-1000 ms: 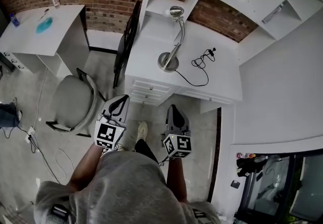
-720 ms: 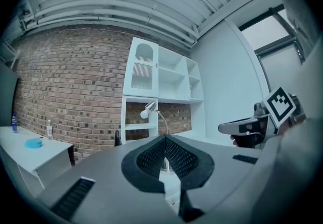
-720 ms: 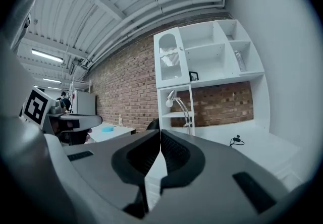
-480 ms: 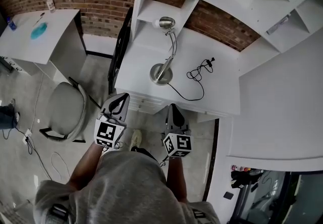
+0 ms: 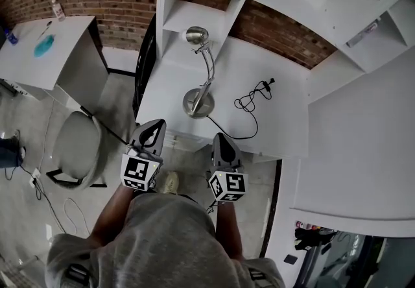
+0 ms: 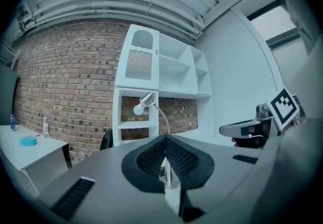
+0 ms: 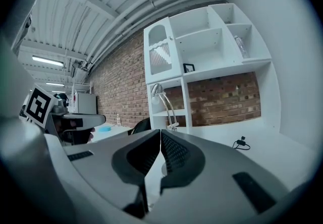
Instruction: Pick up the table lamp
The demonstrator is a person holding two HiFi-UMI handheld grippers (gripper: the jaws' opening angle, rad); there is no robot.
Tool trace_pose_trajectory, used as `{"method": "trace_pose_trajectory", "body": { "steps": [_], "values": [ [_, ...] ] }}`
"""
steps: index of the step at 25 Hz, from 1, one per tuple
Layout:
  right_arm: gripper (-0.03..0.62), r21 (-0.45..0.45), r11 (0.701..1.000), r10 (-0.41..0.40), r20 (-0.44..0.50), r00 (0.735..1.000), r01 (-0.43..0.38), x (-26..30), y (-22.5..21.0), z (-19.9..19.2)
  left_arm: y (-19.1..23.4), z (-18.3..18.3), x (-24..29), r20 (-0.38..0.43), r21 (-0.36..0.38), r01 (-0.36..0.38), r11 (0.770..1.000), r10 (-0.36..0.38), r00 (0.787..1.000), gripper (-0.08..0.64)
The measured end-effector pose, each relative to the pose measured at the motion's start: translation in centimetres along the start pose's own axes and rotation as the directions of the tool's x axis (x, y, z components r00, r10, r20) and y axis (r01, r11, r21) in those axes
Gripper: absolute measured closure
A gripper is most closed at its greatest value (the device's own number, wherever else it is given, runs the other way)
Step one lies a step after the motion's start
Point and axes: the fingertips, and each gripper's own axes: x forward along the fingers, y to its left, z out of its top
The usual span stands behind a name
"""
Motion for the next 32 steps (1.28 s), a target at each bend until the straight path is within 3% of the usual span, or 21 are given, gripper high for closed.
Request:
{"method": "trace_pose_trajectory", "body": {
  "steps": [13, 32],
  "values": [
    [0.569, 0.004, 0.997, 0.08, -0.017, 0.997, -0.08, 3.8, -1.9, -0.7, 0.3, -0.1, 3.0, -0.007, 0.007, -0.062, 0.998, 0.062, 0.998, 0.557],
    [0.569, 0.038, 0.999, 0.037, -0.063, 0.997, -0.035, 9.9, -4.3, -1.8, 4.8, -1.8, 8.3, -0.073, -0.001, -0.041, 0.999, 0.04, 0.997, 0.557]
  ]
}}
